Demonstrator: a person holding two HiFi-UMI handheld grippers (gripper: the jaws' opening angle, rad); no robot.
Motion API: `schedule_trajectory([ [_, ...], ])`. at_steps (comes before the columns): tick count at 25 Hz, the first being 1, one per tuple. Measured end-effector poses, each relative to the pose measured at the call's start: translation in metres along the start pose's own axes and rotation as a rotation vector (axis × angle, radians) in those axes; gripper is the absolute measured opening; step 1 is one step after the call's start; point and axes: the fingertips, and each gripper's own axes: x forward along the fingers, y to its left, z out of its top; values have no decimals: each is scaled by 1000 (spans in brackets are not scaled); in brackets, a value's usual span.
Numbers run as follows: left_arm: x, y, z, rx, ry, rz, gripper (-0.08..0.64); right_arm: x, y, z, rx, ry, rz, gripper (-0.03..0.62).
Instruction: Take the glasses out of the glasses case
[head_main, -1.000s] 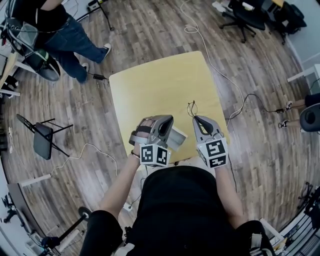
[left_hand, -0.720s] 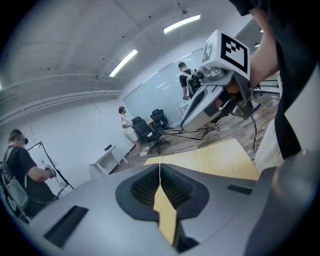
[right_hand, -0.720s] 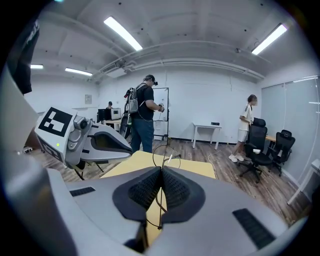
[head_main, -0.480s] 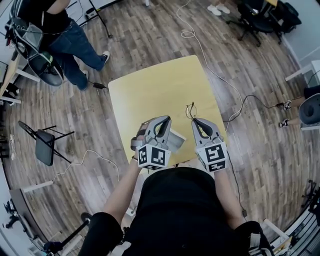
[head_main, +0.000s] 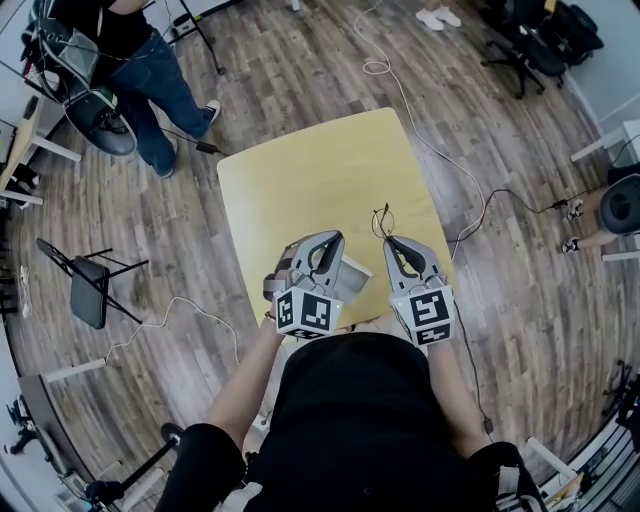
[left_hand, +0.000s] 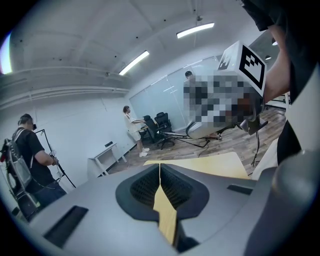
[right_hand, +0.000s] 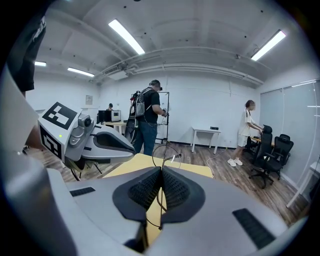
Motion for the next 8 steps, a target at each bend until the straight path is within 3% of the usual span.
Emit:
schedule_trajectory([
  [8, 12, 14, -7, -8, 6, 0, 26, 15, -6, 2, -5, 15, -1, 20],
])
